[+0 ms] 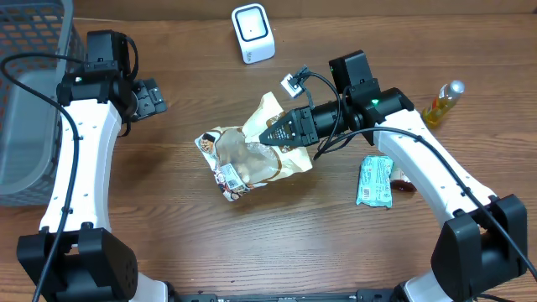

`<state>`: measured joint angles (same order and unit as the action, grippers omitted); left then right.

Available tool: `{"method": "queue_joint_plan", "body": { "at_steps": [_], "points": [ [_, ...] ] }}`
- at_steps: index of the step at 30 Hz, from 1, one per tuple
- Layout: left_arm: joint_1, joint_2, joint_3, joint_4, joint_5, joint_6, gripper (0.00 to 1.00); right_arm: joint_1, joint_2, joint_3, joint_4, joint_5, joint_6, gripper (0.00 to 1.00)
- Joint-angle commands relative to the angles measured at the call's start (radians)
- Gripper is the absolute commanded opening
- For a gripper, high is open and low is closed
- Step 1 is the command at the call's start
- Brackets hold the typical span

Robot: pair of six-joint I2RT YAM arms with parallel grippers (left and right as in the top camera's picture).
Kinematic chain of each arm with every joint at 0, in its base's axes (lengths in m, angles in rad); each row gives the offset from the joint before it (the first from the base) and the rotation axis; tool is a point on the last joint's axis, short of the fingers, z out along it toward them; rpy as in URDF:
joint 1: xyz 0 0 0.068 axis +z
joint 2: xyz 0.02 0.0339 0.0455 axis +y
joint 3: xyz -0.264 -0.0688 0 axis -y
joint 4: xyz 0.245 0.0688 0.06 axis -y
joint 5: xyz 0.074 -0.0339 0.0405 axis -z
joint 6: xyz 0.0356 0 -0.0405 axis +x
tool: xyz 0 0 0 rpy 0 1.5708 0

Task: Scan the item barcode
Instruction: 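Lift the PanTree bag with the right gripper toward the white scanner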

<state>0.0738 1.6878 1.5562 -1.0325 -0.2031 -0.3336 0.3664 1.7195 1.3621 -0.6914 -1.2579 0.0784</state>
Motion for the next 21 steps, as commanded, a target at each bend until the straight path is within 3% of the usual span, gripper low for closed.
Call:
{"method": "queue_joint_plan", "body": {
  "at_steps": [1, 3, 9, 13, 18, 21],
  "points": [
    [-0.002, 0.008, 0.003, -0.003, -0.013, 0.005, 1.0, -0.003, -0.029, 0.019, 0.006, -0.023, -0.002, 0.04],
    [-0.002, 0.008, 0.003, -0.003, -0.013, 0.005, 0.99, -0.003, -0.029, 0.019, -0.004, 0.026, 0.007, 0.04],
    [-0.002, 0.008, 0.003, -0.003, -0.013, 0.005, 1.0, 0.002, -0.029, 0.019, -0.084, 0.462, -0.052, 0.04],
    [-0.002, 0.008, 0.003, -0.003, -0.013, 0.005, 1.0, 0.003, -0.026, 0.053, -0.12, 0.537, -0.076, 0.03],
    [-0.002, 0.008, 0.003, -0.003, -0.013, 0.005, 1.0, -0.008, -0.003, 0.316, -0.313, 0.665, -0.098, 0.03],
    [-0.002, 0.008, 0.003, -0.003, -0.013, 0.005, 1.0, -0.008, 0.018, 0.565, -0.451, 0.75, -0.127, 0.03]
  ]
}}
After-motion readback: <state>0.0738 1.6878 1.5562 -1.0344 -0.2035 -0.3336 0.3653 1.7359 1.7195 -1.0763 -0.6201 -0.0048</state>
